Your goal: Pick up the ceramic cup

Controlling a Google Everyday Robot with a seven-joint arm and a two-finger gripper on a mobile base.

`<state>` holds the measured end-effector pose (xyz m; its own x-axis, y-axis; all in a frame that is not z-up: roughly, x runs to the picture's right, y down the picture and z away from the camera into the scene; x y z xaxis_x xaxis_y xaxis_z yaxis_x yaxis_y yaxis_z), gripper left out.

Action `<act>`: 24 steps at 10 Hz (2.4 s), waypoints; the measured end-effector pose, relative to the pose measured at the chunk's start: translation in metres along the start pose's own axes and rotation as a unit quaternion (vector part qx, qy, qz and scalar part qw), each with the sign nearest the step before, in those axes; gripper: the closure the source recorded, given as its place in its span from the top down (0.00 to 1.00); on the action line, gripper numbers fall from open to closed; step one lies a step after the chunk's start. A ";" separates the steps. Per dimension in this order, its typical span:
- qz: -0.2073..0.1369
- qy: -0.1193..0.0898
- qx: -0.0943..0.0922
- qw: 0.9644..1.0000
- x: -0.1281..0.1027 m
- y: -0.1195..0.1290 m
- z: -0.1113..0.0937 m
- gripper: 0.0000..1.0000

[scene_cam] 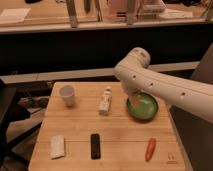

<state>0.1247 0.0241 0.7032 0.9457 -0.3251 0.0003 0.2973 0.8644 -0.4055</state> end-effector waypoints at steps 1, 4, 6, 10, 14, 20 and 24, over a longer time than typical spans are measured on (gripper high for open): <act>-0.013 -0.001 0.008 1.000 -0.017 -0.012 -0.003 0.80; -0.042 0.002 0.021 0.999 -0.038 -0.032 -0.006 0.80; -0.064 0.000 0.032 0.997 -0.062 -0.049 -0.009 0.80; -0.096 -0.002 0.049 0.994 -0.086 -0.073 -0.013 0.80; -0.124 -0.009 0.065 0.990 -0.108 -0.096 -0.016 0.80; -0.165 -0.027 0.089 0.982 -0.130 -0.122 -0.018 0.80; -0.193 -0.042 0.106 0.974 -0.147 -0.135 -0.017 0.80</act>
<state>-0.0564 -0.0519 0.7422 0.7625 -0.6172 0.1940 0.6455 0.7464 -0.1619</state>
